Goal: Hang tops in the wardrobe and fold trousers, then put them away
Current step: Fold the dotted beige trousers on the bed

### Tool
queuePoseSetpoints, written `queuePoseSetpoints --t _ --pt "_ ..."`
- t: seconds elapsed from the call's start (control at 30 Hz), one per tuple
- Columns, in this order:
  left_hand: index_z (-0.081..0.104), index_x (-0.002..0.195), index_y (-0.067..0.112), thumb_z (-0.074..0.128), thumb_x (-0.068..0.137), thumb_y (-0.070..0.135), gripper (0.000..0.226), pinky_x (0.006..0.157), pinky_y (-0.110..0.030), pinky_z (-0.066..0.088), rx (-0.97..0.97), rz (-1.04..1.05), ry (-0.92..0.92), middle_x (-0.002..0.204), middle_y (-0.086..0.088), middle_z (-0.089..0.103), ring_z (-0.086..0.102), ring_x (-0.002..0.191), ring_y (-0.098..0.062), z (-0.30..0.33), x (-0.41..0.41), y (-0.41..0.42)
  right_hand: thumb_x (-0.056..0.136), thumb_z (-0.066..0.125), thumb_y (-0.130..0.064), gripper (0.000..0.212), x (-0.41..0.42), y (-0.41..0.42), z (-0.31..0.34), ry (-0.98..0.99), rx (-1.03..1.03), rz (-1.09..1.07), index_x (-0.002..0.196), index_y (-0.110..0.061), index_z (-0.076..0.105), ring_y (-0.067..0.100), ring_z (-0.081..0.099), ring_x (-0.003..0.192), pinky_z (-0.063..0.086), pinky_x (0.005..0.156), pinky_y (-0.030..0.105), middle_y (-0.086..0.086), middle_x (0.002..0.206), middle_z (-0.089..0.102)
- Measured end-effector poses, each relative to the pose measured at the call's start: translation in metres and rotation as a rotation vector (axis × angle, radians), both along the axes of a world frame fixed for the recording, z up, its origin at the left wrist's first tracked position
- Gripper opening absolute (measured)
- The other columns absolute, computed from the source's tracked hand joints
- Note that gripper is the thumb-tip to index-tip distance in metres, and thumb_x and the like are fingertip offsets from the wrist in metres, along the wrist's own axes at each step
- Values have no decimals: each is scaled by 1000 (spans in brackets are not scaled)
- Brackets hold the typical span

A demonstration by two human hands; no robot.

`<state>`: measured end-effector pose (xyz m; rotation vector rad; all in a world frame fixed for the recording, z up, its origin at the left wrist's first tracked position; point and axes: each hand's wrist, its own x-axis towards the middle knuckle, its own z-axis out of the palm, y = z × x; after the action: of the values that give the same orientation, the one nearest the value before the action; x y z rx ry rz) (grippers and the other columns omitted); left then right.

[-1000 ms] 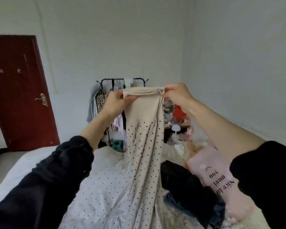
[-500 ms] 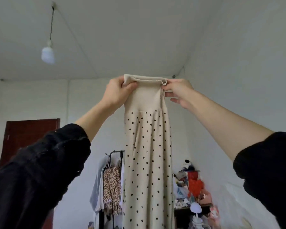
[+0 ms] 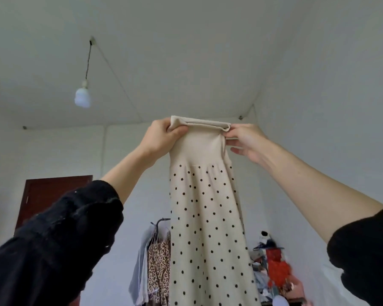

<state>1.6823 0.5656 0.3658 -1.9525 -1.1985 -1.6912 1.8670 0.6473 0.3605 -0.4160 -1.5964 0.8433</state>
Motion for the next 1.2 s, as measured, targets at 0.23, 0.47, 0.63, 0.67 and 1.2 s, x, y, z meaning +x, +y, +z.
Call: queuePoseSetpoints --t 0.23,0.47,0.63,0.67,1.2 --pt "65 97 21 59 92 24 8 70 -27 52 -271 -130 -146 94 -1 65 60 83 -11 -78 -36 6 93 51 -9 19 -20 16 -63 -227 -118 120 86 -24 61 6 57 62 37 71 25 -7 73 59" --pt "64 102 14 62 90 25 17 76 -35 50 -663 -69 -384 95 -4 66 60 89 -18 -267 -64 9 91 53 -4 24 -61 24 -228 -451 -342 103 109 -13 65 6 57 62 39 65 21 -6 76 62" --pt "66 108 20 69 84 20 24 82 -30 54 -1018 -106 -340 101 0 70 63 91 -12 -342 -76 -6 91 54 -4 25 -81 19 -321 -525 -479 147 111 -14 66 4 59 64 42 67 20 -6 77 64" --pt "67 103 22 70 84 19 19 76 -25 54 -1068 -88 -321 92 3 68 62 84 -7 -351 -78 -8 91 54 -4 26 -85 17 -334 -550 -486 151 111 -14 66 5 59 67 42 72 21 -5 79 65" --pt "50 59 17 67 84 36 36 53 -21 28 -962 435 18 60 2 48 42 61 -15 -439 -131 -20 89 58 -5 20 -170 10 -432 -698 -351 294 102 -11 71 -5 55 66 39 57 4 -10 76 64"
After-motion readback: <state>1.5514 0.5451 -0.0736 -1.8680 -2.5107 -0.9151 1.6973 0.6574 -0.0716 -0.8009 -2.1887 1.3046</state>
